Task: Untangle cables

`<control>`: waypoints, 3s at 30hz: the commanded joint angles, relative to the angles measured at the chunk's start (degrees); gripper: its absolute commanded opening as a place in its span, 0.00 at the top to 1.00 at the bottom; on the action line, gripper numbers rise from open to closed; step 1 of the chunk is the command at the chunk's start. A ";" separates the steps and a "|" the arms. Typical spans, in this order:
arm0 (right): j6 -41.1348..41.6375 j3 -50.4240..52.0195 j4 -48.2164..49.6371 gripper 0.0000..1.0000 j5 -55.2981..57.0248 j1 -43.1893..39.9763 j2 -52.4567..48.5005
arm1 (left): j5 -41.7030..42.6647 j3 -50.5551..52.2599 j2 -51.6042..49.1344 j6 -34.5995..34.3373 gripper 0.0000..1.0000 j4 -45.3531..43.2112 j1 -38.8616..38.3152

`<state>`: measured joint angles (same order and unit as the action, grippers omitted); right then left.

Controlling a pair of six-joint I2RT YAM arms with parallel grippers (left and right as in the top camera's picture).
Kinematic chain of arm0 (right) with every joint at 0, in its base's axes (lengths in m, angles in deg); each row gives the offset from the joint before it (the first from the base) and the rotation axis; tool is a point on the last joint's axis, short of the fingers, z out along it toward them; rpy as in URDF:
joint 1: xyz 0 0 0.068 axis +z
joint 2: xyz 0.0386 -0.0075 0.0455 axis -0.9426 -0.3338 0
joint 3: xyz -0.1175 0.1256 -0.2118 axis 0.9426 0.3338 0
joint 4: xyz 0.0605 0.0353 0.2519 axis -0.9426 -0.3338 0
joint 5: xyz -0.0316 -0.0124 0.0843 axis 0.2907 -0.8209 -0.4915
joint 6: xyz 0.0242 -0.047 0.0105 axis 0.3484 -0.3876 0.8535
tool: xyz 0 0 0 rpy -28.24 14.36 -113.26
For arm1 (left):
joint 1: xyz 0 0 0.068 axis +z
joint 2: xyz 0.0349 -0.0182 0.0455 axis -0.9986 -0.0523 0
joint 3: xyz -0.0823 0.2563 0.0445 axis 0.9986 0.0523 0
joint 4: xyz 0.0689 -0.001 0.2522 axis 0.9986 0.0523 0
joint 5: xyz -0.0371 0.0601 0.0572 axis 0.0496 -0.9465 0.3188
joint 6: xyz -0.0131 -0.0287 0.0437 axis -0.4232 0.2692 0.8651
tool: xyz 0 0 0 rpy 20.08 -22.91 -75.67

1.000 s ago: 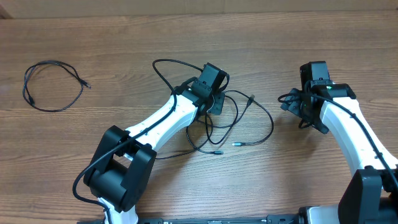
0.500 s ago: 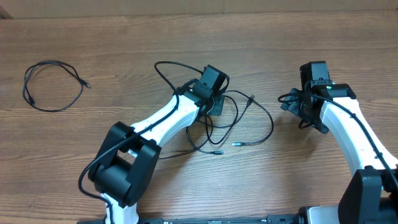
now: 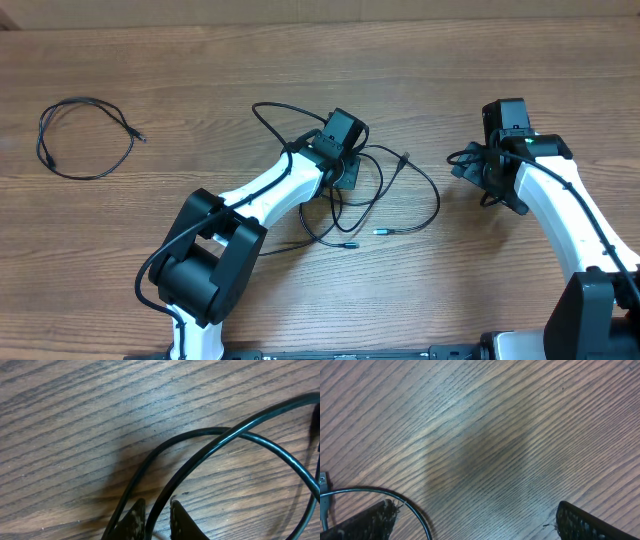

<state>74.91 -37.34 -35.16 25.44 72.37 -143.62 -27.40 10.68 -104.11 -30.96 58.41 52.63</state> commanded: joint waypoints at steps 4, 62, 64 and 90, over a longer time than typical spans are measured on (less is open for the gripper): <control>-0.24 0.20 0.15 0.00 0.81 -0.39 0.48 | -0.74 0.59 -0.31 0.26 0.83 0.22 0.22; -0.24 0.20 0.15 0.00 0.81 -0.39 0.48 | -1.84 -11.17 33.55 0.42 0.96 -19.78 4.11; -0.24 0.20 0.15 0.00 0.81 -0.39 0.48 | -1.86 -11.17 35.43 1.55 0.96 -22.21 5.16; -0.24 0.20 0.15 0.00 0.81 -0.39 0.48 | 10.75 -11.17 42.56 0.02 0.96 -42.95 9.22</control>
<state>74.91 -37.34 -35.16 25.44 72.35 -143.62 -19.53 0.73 -63.76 -29.91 15.00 61.63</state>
